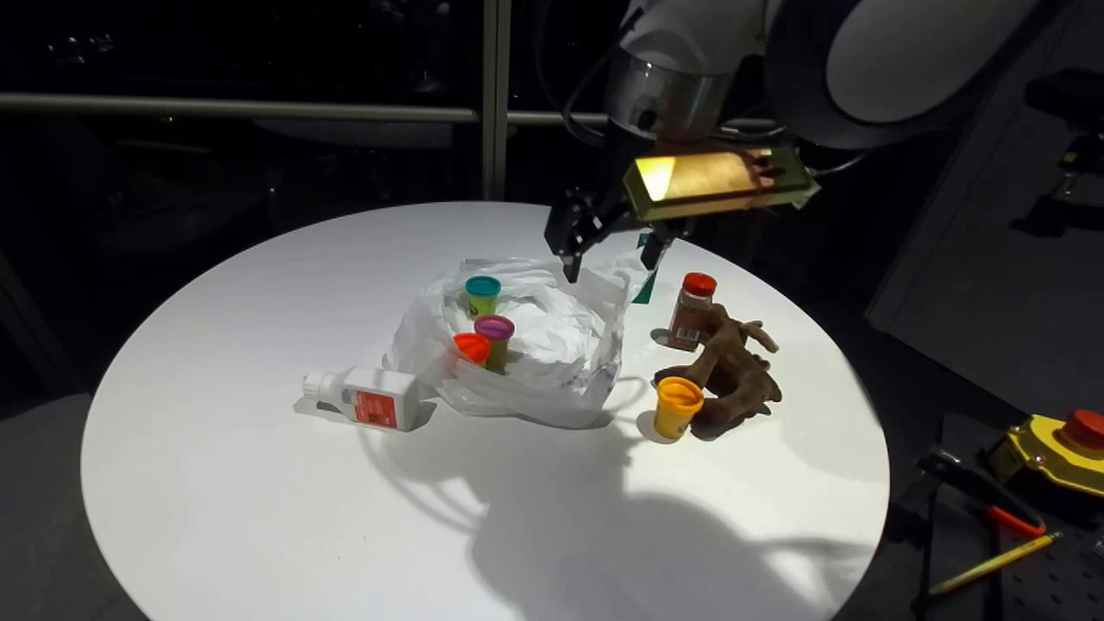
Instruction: Remove the objects from the plastic and put them on the table
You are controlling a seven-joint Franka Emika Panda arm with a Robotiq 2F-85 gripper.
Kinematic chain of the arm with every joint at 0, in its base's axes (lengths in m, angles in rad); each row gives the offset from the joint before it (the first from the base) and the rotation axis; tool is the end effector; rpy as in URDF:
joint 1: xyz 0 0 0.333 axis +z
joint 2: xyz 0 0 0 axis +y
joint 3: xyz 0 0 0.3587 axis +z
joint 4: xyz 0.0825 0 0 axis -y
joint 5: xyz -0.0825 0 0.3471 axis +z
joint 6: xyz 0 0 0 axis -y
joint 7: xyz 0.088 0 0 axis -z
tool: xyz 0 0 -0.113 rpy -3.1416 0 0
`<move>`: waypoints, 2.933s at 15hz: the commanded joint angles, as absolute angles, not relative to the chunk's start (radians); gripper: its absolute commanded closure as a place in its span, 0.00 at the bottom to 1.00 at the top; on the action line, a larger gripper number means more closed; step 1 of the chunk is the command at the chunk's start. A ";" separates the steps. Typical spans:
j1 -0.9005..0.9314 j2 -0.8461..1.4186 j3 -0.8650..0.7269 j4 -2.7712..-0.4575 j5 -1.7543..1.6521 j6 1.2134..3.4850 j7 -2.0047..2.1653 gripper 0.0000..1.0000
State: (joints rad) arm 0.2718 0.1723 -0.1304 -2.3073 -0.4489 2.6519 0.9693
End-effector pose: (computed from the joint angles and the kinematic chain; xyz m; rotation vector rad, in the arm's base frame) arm 0.5184 0.0860 0.3520 2.9015 -0.6549 0.4211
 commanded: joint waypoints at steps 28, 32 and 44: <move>0.164 0.874 -0.074 -1.432 -0.114 2.503 0.381 0.00; 0.167 0.909 -0.081 -1.390 -0.111 2.491 0.371 0.00; 0.170 0.961 -0.102 -1.320 -0.110 2.480 0.385 0.49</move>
State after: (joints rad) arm 0.1687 0.9393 -0.0938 -1.3717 -0.1346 2.5035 0.4018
